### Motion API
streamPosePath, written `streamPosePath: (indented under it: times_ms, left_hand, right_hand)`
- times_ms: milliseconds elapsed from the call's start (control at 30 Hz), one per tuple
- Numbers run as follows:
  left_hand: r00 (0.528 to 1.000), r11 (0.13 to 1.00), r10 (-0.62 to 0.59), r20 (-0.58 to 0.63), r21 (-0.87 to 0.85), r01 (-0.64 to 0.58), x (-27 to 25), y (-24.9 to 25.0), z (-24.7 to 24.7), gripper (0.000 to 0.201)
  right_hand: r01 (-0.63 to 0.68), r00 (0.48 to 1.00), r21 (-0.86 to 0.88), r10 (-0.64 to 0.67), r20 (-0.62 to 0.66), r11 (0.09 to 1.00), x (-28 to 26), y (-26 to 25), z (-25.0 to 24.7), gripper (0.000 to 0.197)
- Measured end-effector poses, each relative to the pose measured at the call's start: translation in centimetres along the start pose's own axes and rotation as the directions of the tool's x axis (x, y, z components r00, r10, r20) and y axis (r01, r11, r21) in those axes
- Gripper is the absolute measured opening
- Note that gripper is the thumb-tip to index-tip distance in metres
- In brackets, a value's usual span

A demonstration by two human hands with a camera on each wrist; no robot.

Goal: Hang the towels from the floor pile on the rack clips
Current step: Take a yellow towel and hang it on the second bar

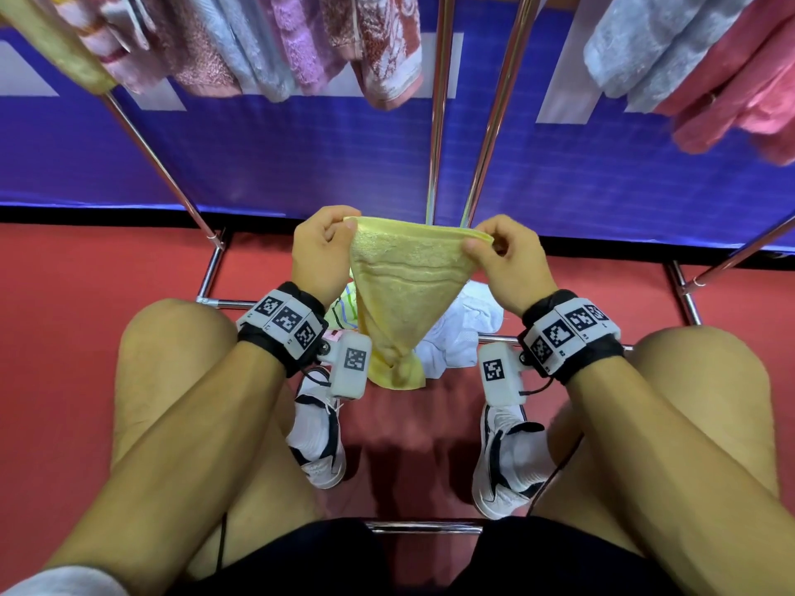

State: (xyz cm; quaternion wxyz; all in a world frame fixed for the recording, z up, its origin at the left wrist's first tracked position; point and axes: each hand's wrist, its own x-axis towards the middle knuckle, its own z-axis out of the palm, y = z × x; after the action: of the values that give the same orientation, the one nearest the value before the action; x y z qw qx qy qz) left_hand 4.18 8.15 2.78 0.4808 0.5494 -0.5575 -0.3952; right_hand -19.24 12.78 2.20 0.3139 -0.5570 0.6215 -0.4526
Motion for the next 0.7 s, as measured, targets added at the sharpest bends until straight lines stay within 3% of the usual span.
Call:
streamPosePath:
  times_ms: [200, 333, 700]
  left_hand:
    - [0.99, 0.99, 0.106, -0.095, -0.087, -0.115, -0.2, 0.7, 0.3, 0.014]
    - [0.988, 0.992, 0.091, -0.128, -0.08, -0.101, -0.1, 0.6, 0.6, 0.013]
    - [0.981, 0.989, 0.054, -0.188, -0.127, -0.079, 0.7, 1.4, 0.6, 0.012]
  right_hand:
    - [0.08, 0.991, 0.137, -0.065, -0.115, 0.987, 0.1, -0.7, 0.4, 0.023]
    - [0.018, 0.985, 0.122, 0.004, -0.175, 0.992, 0.5, -0.1, 0.7, 0.025]
    - [0.075, 0.978, 0.084, -0.057, -0.201, 0.994, 0.8, -2.0, 0.3, 0.015]
